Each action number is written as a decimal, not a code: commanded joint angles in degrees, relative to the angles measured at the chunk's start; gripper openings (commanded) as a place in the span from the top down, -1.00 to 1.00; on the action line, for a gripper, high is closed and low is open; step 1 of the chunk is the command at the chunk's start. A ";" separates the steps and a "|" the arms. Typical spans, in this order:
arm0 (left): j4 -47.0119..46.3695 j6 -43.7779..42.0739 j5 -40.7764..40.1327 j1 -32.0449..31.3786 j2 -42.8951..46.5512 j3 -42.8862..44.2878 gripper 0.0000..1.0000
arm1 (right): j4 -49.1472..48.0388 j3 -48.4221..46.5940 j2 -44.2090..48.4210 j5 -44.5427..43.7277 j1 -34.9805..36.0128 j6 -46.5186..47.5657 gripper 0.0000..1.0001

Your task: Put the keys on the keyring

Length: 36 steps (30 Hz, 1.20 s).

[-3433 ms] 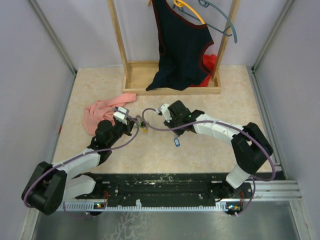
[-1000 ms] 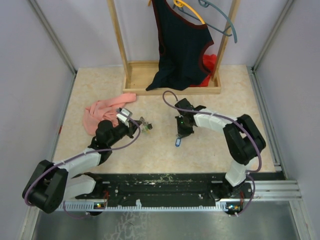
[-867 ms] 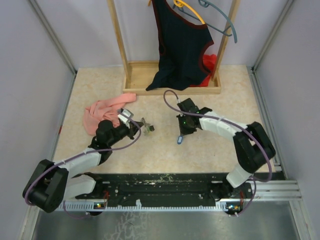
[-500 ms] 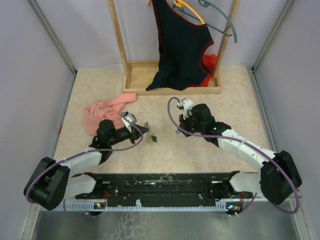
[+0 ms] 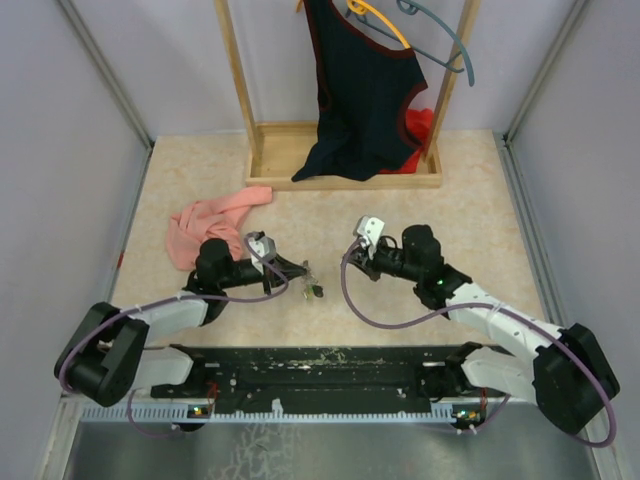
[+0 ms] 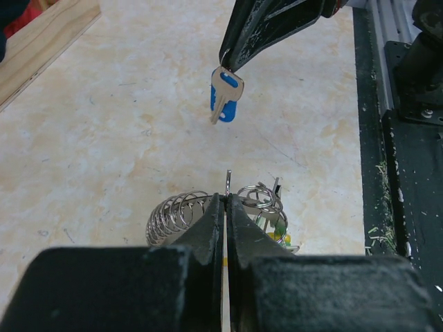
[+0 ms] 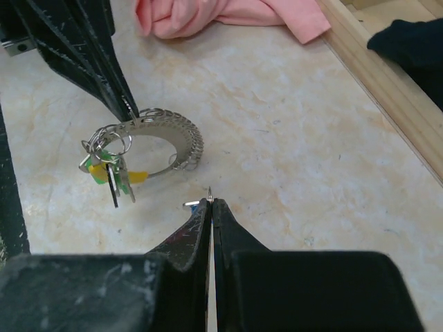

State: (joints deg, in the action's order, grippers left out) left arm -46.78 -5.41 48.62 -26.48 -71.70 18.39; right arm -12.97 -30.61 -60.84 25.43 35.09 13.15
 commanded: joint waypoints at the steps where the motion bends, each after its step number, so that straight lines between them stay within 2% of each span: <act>1: -7.17 -2.07 6.14 -0.05 -0.85 0.42 0.99 | -7.94 0.24 -0.68 9.29 0.24 6.80 1.00; 9: -9.18 -9.52 9.63 -1.43 -2.47 -0.62 0.99 | -8.89 0.66 -1.82 14.81 0.77 13.07 1.00; 17: -10.80 -13.47 9.77 -2.20 -5.94 -0.51 0.99 | -8.02 -0.18 -4.56 10.66 5.36 19.58 1.00; 22: -11.51 -12.16 9.78 -2.48 -6.88 -0.71 0.98 | -10.39 0.96 -5.35 10.04 7.05 20.28 1.00; 26: -17.10 -9.00 10.00 -2.41 -7.65 -2.16 0.99 | -10.92 1.45 -5.57 8.36 7.83 21.23 1.00; 36: -17.90 -6.53 9.58 -2.44 -7.75 -2.05 0.99 | -9.23 0.88 -4.99 7.57 9.10 22.73 1.00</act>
State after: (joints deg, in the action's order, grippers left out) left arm -61.73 -13.30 57.23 -28.62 -79.35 16.75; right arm -20.97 -28.80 -66.28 32.99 43.16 34.26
